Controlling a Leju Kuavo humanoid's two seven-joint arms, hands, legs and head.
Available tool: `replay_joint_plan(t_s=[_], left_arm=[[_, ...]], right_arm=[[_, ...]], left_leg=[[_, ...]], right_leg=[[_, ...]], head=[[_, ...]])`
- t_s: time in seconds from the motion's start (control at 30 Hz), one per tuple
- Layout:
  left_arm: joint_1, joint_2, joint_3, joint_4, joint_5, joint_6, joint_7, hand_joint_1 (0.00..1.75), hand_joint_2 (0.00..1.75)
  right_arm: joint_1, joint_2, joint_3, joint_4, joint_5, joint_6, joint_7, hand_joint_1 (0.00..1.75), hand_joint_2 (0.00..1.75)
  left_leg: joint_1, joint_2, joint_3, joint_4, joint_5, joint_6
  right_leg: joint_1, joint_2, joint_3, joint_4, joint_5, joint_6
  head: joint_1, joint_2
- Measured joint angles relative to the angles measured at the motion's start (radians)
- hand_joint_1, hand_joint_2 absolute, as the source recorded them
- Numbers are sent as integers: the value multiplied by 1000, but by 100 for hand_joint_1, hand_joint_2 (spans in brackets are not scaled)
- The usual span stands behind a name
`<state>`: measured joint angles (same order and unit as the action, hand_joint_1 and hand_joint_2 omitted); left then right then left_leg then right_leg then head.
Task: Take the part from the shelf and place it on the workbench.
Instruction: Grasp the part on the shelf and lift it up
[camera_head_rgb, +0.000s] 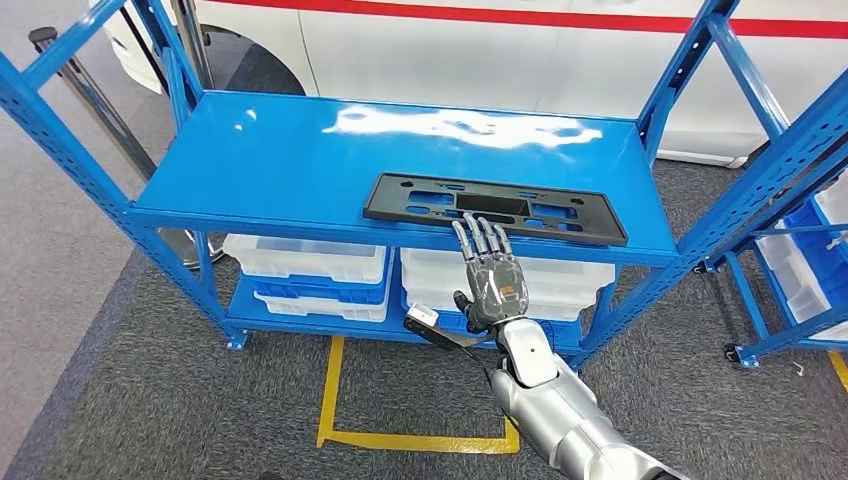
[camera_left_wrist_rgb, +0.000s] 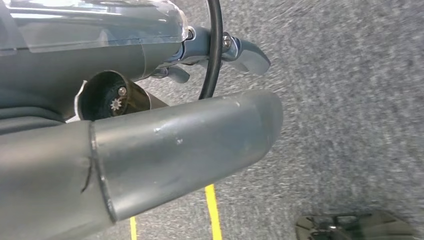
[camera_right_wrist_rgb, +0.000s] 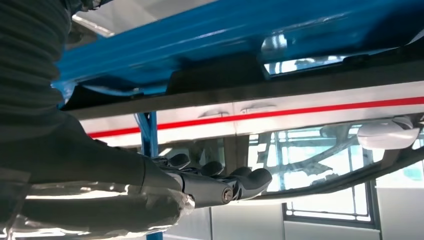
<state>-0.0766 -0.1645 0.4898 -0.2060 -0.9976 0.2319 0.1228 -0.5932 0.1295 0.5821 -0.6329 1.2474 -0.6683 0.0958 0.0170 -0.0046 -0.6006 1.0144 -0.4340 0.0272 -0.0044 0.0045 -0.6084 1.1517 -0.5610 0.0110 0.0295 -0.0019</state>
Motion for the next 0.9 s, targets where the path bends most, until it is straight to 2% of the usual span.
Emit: replay_joint_plan(t_s=[0.03, 0.07, 0.1, 0.13, 0.17, 0.2, 0.23, 0.27, 0.33, 0.4, 0.43, 0.47, 0.5, 0.57, 0.6, 0.63, 0.67, 0.7, 0.73, 0.77, 0.8, 0.9], left_arm=[[-1, 0, 0, 0, 0, 0, 0, 0, 0], [-1, 0, 0, 0, 0, 0, 0, 0, 0], [0, 0, 0, 0, 0, 0, 0, 0, 0], [2, 0, 1, 0, 0, 0, 0, 0, 0], [3, 0, 1, 0, 0, 0, 0, 0, 0], [3, 0, 1, 0, -1, 0, 1, 0, 0], [2, 0, 1, 0, -1, 0, 1, 0, 0], [1, 0, 1, 1, -1, 0, 1, 0, 0], [0, 0, 2, 2, -2, 0, 1, 0, 0], [1, 0, 3, 2, -2, 0, 1, 0, 0], [1, 0, 3, 2, -2, 0, 1, 0, 0], [1, 0, 4, 2, -2, 1, 2, 0, 0], [0, 0, 5, 2, -2, 1, 2, 0, 0], [1, 0, 5, 2, -2, 0, 2, 0, 0], [2, 0, 6, 2, -2, 0, 2, 0, 0], [4, 0, 6, 2, -2, 0, 2, 0, 0], [5, 0, 7, 2, -2, 0, 2, 0, 0], [5, 1, 7, 2, -2, 0, 2, 0, 0], [5, 1, 7, 2, -3, 0, 1, 0, 0], [4, 2, 7, 2, -4, 0, 0, 0, 0], [3, 2, 7, 2, -5, 0, 0, 0, 0], [3, 3, 8, 2, -11, -1, -1, 0, 0]], right_arm=[[2, -1, -2, 0, 0, 1, 2, 0, 175], [5, -3, -4, 0, 1, 2, 5, 0, 175], [9, -4, -6, 1, 3, 3, 8, 0, 175], [13, -5, -9, 1, 5, 4, 13, 0, 175], [14, -6, -14, 1, 7, 4, 17, 0, 175], [15, -7, -19, 1, 8, 4, 21, 0, 175], [15, -9, -25, 2, 8, 6, 24, 0, 175], [14, -11, -30, 2, 8, 7, 26, 0, 175], [15, -14, -39, 2, 8, 10, 28, 0, 175], [16, -15, -46, 2, 8, 10, 29, 0, 175], [15, -16, -48, 1, 8, 10, 29, 0, 175], [15, -17, -50, 1, 8, 11, 30, 0, 175], [15, -17, -50, 0, 8, 11, 30, 0, 175], [16, -17, -52, 1, 8, 11, 30, 0, 175], [18, -17, -52, 1, 8, 12, 30, 0, 175], [19, -17, -53, 2, 8, 13, 30, 0, 175], [20, -17, -54, 2, 8, 14, 30, 0, 175], [21, -17, -54, 2, 8, 16, 30, 0, 175], [20, -17, -54, 2, 8, 17, 29, 0, 175], [20, -17, -55, 2, 8, 18, 29, 0, 175], [20, -17, -55, 2, 8, 19, 29, 0, 175], [21, -17, -57, 1, 8, 20, 27, 0, 175]], left_leg=[[0, 0, 3, 0, -4, 3], [0, -1, 6, 0, -8, 5], [0, -1, 11, 1, -12, 5], [0, -2, 17, 1, -18, 4], [0, -3, 27, 1, -24, 3], [0, -4, 35, 1, -31, 1], [-2, -5, 43, 1, -38, -3], [-3, -5, 46, 2, -44, -7], [-5, -6, 48, -1, -49, -17], [-6, -4, 53, 0, -57, -29], [-6, -3, 48, 17, -68, -35], [-7, -2, 32, 54, -87, -39], [-5, -1, 3, 111, -110, -42], [-5, -1, -78, 242, -147, -46], [-5, -1, -107, 278, -143, -47], [-5, -1, -119, 275, -118, -46], [-5, -1, -110, 231, -74, -43], [-6, -1, -88, 162, -26, -38], [-9, -1, -64, 99, 8, -32], [-11, 0, -42, 49, 25, -26], [-14, 0, -31, 23, 27, -21], [-12, -2, -20, 5, 15, -11]], right_leg=[[-1, 0, -44, 72, -24, 3], [-2, 0, -86, 134, -37, 6], [-3, 0, -114, 166, -32, 7], [-3, 0, -124, 157, -4, 6], [-3, -1, -113, 110, 42, 4], [-3, -1, -89, 38, 92, 0], [0, 0, -63, -29, 129, -5], [3, 0, -42, -80, 146, -9], [9, 2, -26, -113, 138, -16], [3, 4, -15, -124, 131, -25], [-1, 4, -7, -129, 129, -30], [-4, 3, 2, -134, 127, -36], [-4, 1, 9, -136, 123, -40], [-3, -1, 20, -136, 114, -46], [-1, 0, 26, -135, 108, -47], [0, 1, 33, -134, 101, -47], [1, 2, 42, -132, 94, -47], [2, 3, 51, -131, 85, -45], [3, 3, 58, -129, 78, -42], [5, 3, 62, -128, 71, -38], [6, 3, 62, -127, 67, -35], [7, 1, 63, -129, 60, -22]], head=[[0, 0], [0, 0], [0, 0], [0, 0], [0, 0], [1, 0], [1, 0], [1, 0], [1, 0], [0, 0], [-1, 0], [-2, 0], [-3, 0], [-4, 0], [-5, 0], [-5, 0], [-5, 0], [-5, 0], [-4, 0], [-5, 0], [-4, 0], [-4, 0]])
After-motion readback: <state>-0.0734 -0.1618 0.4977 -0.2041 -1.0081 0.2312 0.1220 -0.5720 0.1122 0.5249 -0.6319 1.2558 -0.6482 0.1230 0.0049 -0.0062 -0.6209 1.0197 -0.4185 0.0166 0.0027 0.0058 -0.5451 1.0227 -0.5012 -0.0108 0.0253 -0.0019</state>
